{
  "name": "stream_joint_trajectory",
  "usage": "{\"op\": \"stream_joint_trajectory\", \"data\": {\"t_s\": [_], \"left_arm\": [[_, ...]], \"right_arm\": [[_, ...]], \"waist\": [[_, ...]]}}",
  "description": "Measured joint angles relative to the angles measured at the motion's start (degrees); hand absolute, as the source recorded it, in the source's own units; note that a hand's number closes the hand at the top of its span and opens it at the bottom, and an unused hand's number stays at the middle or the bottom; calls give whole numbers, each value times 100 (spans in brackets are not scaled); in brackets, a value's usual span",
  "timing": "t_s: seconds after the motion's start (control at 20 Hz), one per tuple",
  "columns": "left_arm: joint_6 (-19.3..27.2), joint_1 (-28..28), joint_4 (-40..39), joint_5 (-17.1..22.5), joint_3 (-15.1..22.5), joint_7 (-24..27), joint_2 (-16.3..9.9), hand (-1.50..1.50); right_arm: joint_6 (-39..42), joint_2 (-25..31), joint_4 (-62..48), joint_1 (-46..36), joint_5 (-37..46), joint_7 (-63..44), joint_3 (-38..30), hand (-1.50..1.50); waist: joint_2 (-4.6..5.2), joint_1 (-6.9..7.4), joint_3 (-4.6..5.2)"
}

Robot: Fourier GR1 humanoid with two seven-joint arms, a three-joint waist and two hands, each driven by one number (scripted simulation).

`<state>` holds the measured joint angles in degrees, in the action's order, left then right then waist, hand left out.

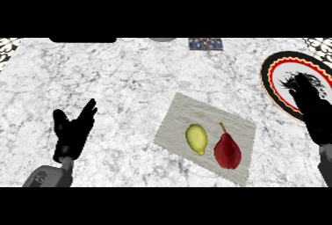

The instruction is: Pick the pear from the placemat and place it in the plate

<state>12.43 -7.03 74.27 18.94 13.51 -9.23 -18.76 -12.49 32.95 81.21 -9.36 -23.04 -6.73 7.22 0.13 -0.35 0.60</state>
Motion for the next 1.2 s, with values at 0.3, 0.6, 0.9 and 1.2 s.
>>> {"op": "stream_joint_trajectory", "data": {"t_s": [0.3,0.6,0.9,1.2], "left_arm": [[58,-307,370,-246,-126,106,-248,0],[-32,-339,434,-274,-278,239,-433,0],[-101,-312,605,-306,-408,204,-471,0],[-163,-248,578,-418,-517,225,-407,0]], "right_arm": [[1448,-197,141,-433,-566,597,127,150],[1395,-144,-205,-93,370,2378,79,-150],[2246,-125,-1118,25,978,3905,286,-150],[2390,185,-1107,114,1848,4155,540,-150]], "waist": [[-9,153,-73],[-17,107,-61],[-3,95,-68],[-12,53,-62]]}}
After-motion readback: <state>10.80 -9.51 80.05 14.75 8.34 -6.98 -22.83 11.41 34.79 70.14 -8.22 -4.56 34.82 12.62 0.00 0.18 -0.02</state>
